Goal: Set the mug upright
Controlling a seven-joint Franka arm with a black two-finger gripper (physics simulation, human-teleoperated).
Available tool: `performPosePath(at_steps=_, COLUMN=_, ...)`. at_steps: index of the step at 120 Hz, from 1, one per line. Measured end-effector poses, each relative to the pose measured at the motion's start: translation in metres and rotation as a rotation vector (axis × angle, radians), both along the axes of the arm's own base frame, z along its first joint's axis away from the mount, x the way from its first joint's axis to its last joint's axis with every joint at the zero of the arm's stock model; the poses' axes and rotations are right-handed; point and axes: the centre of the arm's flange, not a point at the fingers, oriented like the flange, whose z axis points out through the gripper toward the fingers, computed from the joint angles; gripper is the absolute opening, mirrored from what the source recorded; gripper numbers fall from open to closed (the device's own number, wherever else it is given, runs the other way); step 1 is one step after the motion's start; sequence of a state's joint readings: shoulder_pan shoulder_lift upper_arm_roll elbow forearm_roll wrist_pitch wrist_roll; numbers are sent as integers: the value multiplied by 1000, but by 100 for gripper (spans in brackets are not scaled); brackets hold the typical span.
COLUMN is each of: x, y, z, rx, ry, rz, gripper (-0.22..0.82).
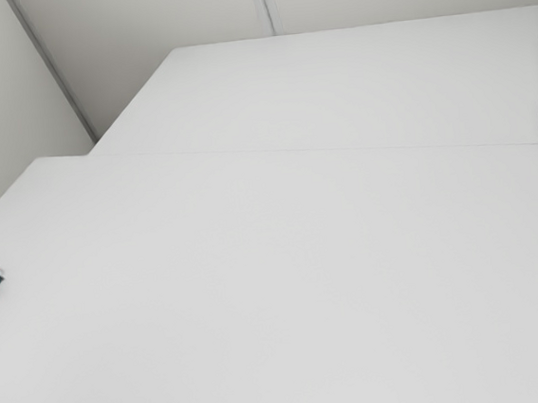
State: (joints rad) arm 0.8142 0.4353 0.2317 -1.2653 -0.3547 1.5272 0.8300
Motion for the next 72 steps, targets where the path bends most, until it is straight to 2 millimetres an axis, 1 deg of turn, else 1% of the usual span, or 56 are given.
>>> performPosePath(at_steps=10, x=1, y=18, z=-13, rx=-4, ry=-40, rz=-42, gripper=58)
performPosePath(at_steps=24, x=5, y=34, z=-26, rx=10, ry=-98, rz=-109, gripper=58)
performPosePath(at_steps=30, x=3, y=41, z=-32, rx=11, ry=-129, rz=-131, gripper=58)
performPosePath(at_steps=44, x=-3, y=56, z=-33, rx=44, ry=-173, rz=-170, gripper=58)
performPosePath(at_steps=51, x=-7, y=62, z=-38, rx=55, ry=-182, rz=-185, gripper=58)
performPosePath(at_steps=63, x=-25, y=78, z=-46, rx=72, ry=-192, rz=-188, gripper=58)
performPosePath(at_steps=72, x=-41, y=91, z=-58, rx=70, ry=-196, rz=-182, gripper=58)
